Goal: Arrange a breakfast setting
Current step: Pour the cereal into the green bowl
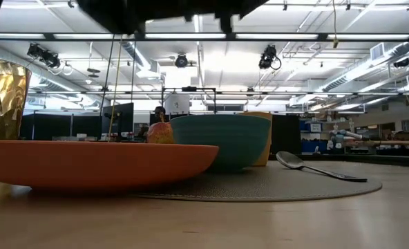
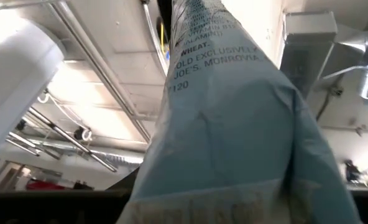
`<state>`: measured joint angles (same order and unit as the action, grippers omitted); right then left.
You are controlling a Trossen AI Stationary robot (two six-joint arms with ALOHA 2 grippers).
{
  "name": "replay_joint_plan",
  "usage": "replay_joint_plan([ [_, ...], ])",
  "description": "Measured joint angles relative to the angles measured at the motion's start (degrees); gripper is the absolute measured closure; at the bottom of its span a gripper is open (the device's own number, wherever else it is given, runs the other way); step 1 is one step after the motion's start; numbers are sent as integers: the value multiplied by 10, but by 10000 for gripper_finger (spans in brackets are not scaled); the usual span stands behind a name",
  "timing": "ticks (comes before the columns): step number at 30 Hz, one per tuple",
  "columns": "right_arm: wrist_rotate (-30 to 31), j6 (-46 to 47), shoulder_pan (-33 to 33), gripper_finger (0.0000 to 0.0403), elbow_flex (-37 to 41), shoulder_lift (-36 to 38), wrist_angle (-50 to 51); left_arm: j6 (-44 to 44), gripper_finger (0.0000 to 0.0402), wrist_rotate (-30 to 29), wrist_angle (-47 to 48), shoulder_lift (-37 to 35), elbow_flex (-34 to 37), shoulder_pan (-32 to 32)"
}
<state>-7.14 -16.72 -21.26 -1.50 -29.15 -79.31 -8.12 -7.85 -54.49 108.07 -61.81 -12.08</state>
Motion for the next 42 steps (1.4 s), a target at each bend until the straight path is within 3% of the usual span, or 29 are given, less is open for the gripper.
replay_joint_plan([
  [3, 19, -9, 0, 271, 0, 0, 21, 4, 367, -5, -74, -1, 34, 7],
  [7, 36, -13, 0, 271, 0, -16, 52, 6, 327, -2, -24, -4, 3, 7],
  [17, 26, -18, 0, 271, 0, -51, -12, -15, 125, -2, 65, -6, -82, 10],
  [21, 41, -32, 0, 271, 0, -51, -10, -16, 76, 10, 100, -6, -97, 13],
  [29, 32, -34, 0, 271, 0, -64, 0, -12, 63, 0, 42, -6, -100, 19],
  [36, 79, -53, 1, 271, 0, -91, 1, 5, 64, 49, -2, -6, -100, 22],
  [39, 84, -44, 0, 271, 0, -105, 10, 32, 79, 48, -39, -6, -100, 22],
  [42, 115, -41, 0, 269, 0, -116, 17, 37, 120, 47, -48, -11, -100, 23],
])
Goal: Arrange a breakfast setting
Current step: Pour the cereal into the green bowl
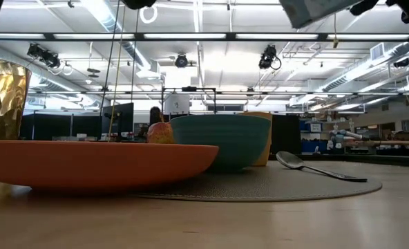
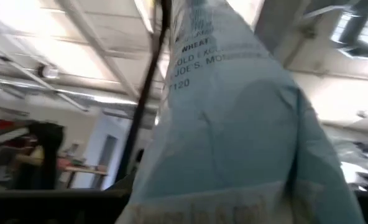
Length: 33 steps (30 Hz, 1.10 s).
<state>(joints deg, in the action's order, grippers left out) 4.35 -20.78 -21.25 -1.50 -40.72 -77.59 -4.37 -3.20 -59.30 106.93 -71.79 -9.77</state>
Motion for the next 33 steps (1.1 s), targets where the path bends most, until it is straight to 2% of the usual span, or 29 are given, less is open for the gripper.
replay_joint_plan([
  [3, 40, 2, -1, 261, 0, -7, 6, 0, 182, -2, 24, -16, 0, 0],
  [10, 51, 3, -1, 214, 0, -9, 23, -12, 352, -4, 58, -50, 0, 0],
  [12, 61, 9, -1, 193, 0, -9, 34, -13, 386, -4, 71, -63, 0, 0],
  [17, 113, 4, -16, 130, 0, -9, 54, -15, 387, -5, 145, -104, 0, -3],
  [21, 158, -15, -37, 88, -12, -7, 94, -28, 393, -33, 235, -154, 0, -16],
  [26, 232, -32, -62, 65, -94, -6, 261, -38, 393, -87, 326, -210, 0, -37],
  [30, 256, -2, -71, 63, -195, -5, 421, -38, 393, -103, 378, -231, 0, -51],
  [33, 247, 53, -72, 63, -272, -7, 541, -49, 393, -104, 401, -232, 0, -63],
])
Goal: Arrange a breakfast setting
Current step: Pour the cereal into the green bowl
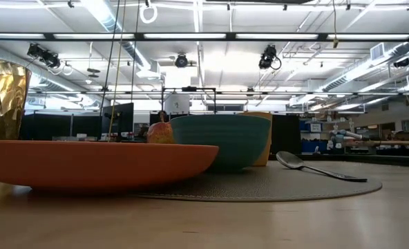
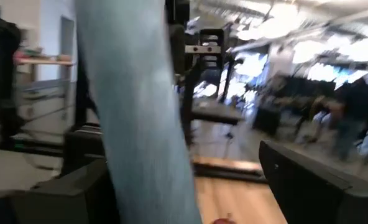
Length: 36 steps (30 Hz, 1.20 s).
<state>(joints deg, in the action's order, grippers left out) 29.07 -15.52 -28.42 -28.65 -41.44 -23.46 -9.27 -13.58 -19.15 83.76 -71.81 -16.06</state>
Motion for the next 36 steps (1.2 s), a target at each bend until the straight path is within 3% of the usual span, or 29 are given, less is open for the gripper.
replay_joint_plan([
  [4, -33, 60, 0, 63, -77, -18, 91, -4, 393, -12, -6, 18, 0, -6],
  [14, -51, 64, 0, 96, -125, -56, 82, -2, 393, -19, -16, 70, 0, 18],
  [29, -98, 70, 0, 316, -126, -45, 69, -4, 392, -19, -16, 65, 0, 16],
  [36, -99, 70, 0, 381, -126, -45, 67, -3, 372, -18, -14, 65, 0, 16],
])
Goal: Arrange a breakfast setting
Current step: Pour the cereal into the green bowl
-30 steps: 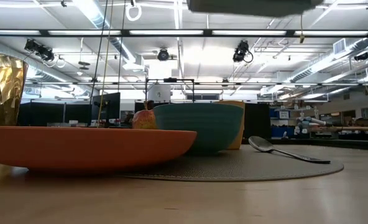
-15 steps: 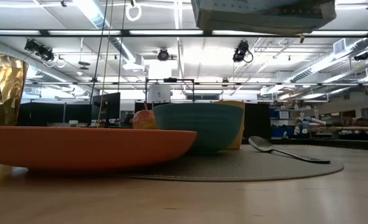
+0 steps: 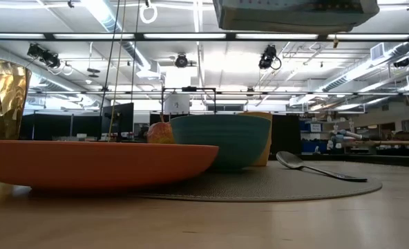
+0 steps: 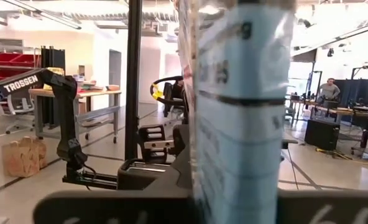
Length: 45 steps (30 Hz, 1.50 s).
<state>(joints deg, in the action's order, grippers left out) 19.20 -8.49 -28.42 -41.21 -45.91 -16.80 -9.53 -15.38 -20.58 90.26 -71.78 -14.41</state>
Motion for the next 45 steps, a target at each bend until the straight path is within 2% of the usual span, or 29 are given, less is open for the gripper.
replay_joint_plan([
  [4, 2, -1, 0, 391, 0, -1, 0, -8, 329, 1, 0, 0, 0, 0],
  [11, 9, -9, 0, 385, 0, -2, 4, -34, 221, -20, 1, -12, 0, -5],
  [15, 27, -21, -5, 393, 0, 7, 4, -77, 173, -53, 38, -56, 0, -21],
  [18, 38, -24, -8, 393, 0, 20, 2, -91, 152, -106, 91, -109, 0, -46],
  [22, 85, -46, -10, 392, 0, 40, 18, -84, 143, -179, 185, -183, 0, -96],
  [27, 233, -82, -8, 392, 0, 56, 54, 37, 148, -238, 322, -255, -1, -178],
  [32, 406, -134, 17, 392, 24, 58, 56, 162, 152, -270, 446, -264, 0, -237],
  [35, 477, -131, 51, 392, 60, 74, 48, 202, 152, -285, 478, -257, 0, -260],
  [41, 511, -134, 135, 392, 149, 124, -25, 209, 153, -304, 489, -247, 0, -279],
  [45, 490, -148, 194, 392, 214, 152, -97, 205, 153, -305, 489, -247, 0, -279],
])
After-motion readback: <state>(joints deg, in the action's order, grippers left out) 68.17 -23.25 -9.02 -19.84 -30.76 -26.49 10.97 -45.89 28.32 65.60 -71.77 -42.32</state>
